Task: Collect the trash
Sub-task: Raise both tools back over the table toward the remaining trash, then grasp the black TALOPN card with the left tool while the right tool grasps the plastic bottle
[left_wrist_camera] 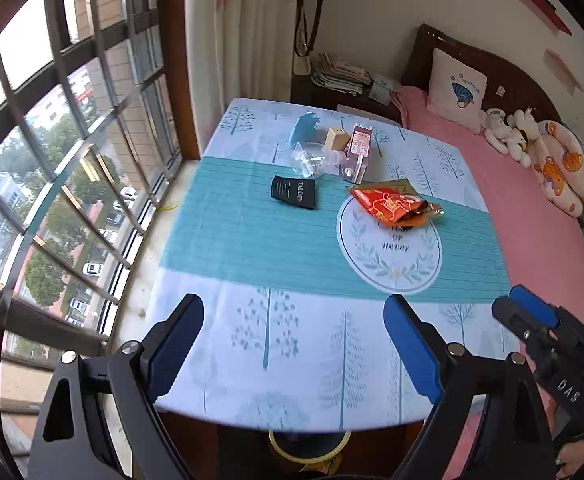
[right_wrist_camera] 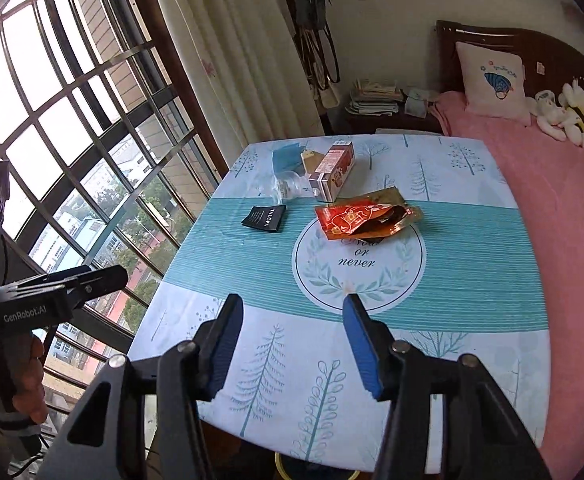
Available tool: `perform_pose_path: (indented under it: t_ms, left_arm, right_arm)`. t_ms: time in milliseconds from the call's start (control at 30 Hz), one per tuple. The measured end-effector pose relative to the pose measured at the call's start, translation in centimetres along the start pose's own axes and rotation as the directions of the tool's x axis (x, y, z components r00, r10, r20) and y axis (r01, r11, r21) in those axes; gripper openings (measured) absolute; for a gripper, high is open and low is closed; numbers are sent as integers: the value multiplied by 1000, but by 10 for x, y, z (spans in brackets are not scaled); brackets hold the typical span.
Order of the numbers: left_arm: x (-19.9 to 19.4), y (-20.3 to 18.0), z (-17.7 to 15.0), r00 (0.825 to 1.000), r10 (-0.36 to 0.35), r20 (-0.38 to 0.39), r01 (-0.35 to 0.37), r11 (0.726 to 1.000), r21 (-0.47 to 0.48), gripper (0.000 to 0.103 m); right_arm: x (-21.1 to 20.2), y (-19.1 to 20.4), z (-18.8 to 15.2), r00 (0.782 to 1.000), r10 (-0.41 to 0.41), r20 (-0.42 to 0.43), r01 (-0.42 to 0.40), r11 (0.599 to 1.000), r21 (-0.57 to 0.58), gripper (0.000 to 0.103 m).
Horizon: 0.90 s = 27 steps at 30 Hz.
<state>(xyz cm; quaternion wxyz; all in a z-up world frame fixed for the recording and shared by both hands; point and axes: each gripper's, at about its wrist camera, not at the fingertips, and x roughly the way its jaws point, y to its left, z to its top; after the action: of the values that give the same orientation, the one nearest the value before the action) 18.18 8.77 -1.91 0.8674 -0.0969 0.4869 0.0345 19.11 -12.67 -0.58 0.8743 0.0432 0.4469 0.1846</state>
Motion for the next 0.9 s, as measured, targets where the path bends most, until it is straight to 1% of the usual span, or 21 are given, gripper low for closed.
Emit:
perform_pose_path:
  t_ms: [67, 133, 200, 267, 300, 400, 500, 567, 667, 800, 867, 900]
  left_arm:
    - [21, 6, 21, 999, -35, -28, 35, 999, 19, 90]
    - [49, 13, 43, 995, -66, -69, 69, 997, 38, 90]
    - [81, 19, 66, 988, -95, -122, 103, 993, 55, 90]
    - [112, 24, 84, 979, -114, -171, 127, 990, 64, 90]
    - [134, 27, 95, 972, -118, -202, 134, 989, 68, 90]
    - [183, 27, 116, 961, -112, -252, 133, 989, 69, 90]
    - [230, 23, 131, 946, -101, -307, 128, 989, 71, 90]
    - [258, 15, 138, 941, -73, -330, 110, 989, 94, 90]
    - [286, 6, 141, 937, -30, -347, 73, 991, 110, 90]
    - [313, 0, 140, 925, 10, -381, 31, 994, 101, 90]
    - [317, -8, 141, 932, 36, -359, 8, 993, 120, 91]
    - [319, -11, 141, 932, 50, -358, -3, 991, 132, 91]
  right_arm:
    - [17, 3, 6, 999, -32, -6, 32, 999, 15, 52]
    - [37, 4, 13, 997, -69, -27, 70, 996, 51, 47]
    - [60, 5, 21, 994, -96, -49, 100, 990, 97, 43]
    - [83, 4, 28, 988, -134, -71, 142, 981, 134, 40]
    - [95, 3, 30, 985, -156, -77, 166, 973, 158, 40]
    - [125, -5, 36, 976, -192, -98, 210, 949, 234, 40]
    - [148, -12, 40, 968, -217, -124, 244, 932, 268, 40]
    - [158, -15, 43, 964, -230, -131, 258, 925, 279, 40]
    - [167, -18, 45, 959, -248, -138, 279, 916, 289, 40]
    - [174, -20, 45, 959, -246, -143, 279, 909, 310, 40]
    - [178, -21, 45, 959, -242, -148, 277, 910, 309, 40]
    - [178, -20, 44, 959, -241, -150, 277, 911, 307, 40]
